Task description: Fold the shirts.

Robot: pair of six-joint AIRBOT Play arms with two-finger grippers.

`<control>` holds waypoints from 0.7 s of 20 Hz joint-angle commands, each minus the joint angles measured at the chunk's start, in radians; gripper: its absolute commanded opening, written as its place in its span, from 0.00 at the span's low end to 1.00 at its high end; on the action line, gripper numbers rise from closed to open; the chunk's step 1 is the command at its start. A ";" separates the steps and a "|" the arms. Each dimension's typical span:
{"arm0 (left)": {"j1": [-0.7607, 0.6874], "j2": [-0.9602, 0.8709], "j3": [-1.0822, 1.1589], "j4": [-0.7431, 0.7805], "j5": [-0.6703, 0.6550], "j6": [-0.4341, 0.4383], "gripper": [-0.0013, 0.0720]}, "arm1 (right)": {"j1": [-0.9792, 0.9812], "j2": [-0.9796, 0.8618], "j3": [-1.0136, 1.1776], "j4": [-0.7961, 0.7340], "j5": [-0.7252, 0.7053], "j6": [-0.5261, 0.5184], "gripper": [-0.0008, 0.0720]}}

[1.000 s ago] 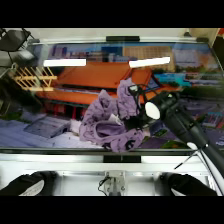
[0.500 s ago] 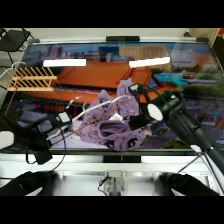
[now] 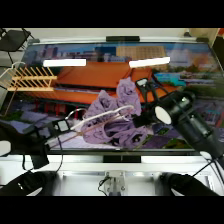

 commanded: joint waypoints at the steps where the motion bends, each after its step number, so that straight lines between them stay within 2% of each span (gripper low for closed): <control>1: 0.000 0.016 -0.049 -0.059 0.036 0.049 0.10 | 0.000 0.003 0.002 0.001 -0.003 0.018 0.10; 5: -0.002 0.013 -0.130 -0.065 0.142 0.070 0.10 | 0.000 0.004 0.040 0.008 0.000 0.018 0.10; 9: -0.002 -0.013 -0.149 -0.025 0.246 0.033 0.10 | 0.001 0.004 0.089 0.050 0.026 0.006 0.10; 11: -0.002 0.003 -0.131 0.039 0.246 0.033 0.10 | 0.000 0.004 0.102 0.032 0.052 -0.010 0.10; 14: 0.027 0.069 -0.078 0.126 0.161 0.042 0.10 | 0.000 0.003 0.101 -0.045 0.077 -0.010 0.10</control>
